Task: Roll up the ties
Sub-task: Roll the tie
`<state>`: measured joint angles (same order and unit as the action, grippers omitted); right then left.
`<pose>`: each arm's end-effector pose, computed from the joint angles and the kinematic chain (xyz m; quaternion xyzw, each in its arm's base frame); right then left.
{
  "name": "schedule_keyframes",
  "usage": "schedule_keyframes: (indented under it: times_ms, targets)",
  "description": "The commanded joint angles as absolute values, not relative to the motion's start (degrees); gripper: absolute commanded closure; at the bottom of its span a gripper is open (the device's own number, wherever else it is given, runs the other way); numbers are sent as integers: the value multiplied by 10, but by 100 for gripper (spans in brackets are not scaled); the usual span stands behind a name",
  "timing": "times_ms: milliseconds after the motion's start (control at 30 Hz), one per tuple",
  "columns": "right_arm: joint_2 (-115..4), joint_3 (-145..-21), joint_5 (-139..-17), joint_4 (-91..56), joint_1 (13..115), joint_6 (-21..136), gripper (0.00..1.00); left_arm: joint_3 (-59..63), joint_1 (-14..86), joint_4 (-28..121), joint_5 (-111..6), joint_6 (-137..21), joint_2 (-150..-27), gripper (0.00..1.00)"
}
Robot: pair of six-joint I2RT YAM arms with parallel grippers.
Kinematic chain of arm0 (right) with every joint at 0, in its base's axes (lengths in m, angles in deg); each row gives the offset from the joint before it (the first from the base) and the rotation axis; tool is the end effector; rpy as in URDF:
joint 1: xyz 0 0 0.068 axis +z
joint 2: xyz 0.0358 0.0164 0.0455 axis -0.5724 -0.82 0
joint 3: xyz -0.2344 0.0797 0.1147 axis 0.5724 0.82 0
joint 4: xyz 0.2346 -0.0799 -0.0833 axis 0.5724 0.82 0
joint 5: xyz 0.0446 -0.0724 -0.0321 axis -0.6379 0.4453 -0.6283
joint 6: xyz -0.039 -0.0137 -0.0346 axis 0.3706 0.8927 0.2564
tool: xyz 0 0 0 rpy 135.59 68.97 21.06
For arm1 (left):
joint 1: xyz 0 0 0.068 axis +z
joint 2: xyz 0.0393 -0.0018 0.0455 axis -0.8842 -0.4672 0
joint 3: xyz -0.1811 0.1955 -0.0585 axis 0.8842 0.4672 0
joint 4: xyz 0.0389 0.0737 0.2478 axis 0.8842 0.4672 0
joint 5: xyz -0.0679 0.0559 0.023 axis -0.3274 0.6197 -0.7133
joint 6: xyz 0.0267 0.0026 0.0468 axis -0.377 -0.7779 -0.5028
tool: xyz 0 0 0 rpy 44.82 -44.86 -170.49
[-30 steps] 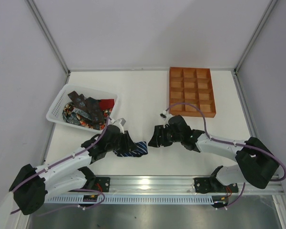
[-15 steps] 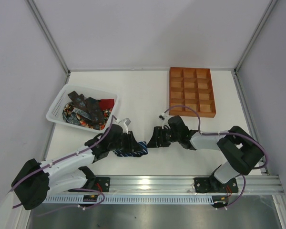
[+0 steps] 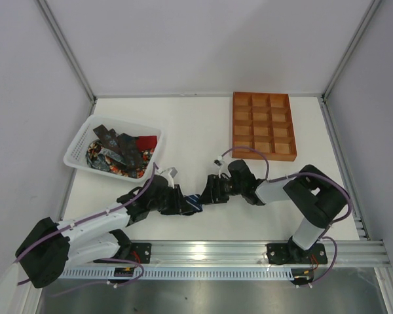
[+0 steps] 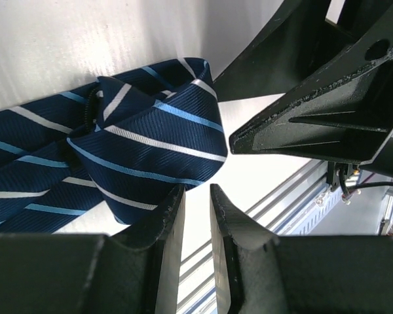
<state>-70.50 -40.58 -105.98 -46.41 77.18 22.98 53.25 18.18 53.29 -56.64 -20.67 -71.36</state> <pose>0.2069 0.2159 0.1265 -0.1460 0.8430 0.4953 0.1510 0.1337 -0.1396 0.1633 0.0036 0.9106 -0.3594 0.2040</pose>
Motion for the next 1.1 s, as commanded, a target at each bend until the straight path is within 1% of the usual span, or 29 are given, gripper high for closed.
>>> schedule_keyframes:
  times_ms: [0,333,500,633,733,933,1067]
  targets:
    - [-723,-426,-1086,-520,776,217,38,539,186,540,-545,-215,-704,72]
    - [-759,-448,-1077,-533,795,225,33,548,208,582,-522,-226,-661,70]
    - [-769,-460,-1057,-534,806,213,32,554,214,581,-520,-226,-659,69]
    - [-773,-456,-1007,-540,823,179,32,551,216,581,-520,-228,-662,69]
    - [-775,-442,-974,-571,838,156,32,550,216,579,-519,-229,-661,69]
    - [-766,-431,-899,-564,862,134,31,545,219,587,-514,-233,-655,68]
    - [-774,-440,-889,-542,862,131,32,536,220,608,-498,-237,-646,68]
